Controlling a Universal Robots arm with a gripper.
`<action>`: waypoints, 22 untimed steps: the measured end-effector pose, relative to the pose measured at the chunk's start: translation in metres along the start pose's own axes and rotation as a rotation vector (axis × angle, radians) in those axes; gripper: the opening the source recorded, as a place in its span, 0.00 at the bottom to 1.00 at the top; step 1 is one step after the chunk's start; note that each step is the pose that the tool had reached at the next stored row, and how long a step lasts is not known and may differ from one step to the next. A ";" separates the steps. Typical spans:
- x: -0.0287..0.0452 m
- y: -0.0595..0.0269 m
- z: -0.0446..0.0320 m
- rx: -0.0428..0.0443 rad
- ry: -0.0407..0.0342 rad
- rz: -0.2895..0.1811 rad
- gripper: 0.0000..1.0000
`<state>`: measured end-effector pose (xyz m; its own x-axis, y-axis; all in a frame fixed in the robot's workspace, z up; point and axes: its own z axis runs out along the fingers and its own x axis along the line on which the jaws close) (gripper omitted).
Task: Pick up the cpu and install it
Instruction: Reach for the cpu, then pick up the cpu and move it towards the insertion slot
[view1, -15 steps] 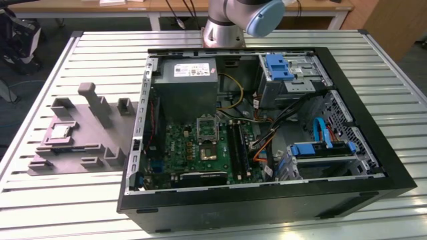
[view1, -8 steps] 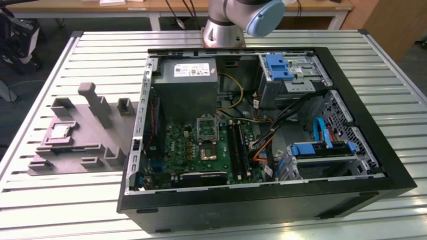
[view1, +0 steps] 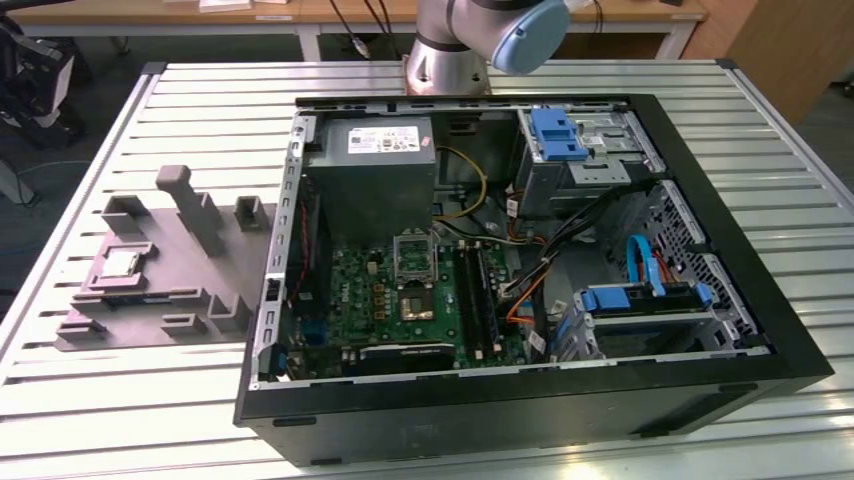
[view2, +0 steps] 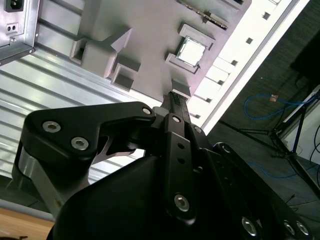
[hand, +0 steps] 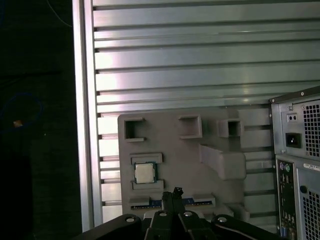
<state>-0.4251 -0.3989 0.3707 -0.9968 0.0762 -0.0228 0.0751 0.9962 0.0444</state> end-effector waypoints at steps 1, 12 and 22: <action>0.0169 -0.0013 0.0002 0.0000 0.0000 0.000 0.11; 0.0208 -0.0016 0.0003 0.0001 0.0001 0.000 0.11; 0.0254 -0.0020 0.0004 0.0000 0.0000 0.000 0.11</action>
<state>-0.4506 -0.3989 0.3696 -0.9968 0.0762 -0.0228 0.0751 0.9962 0.0444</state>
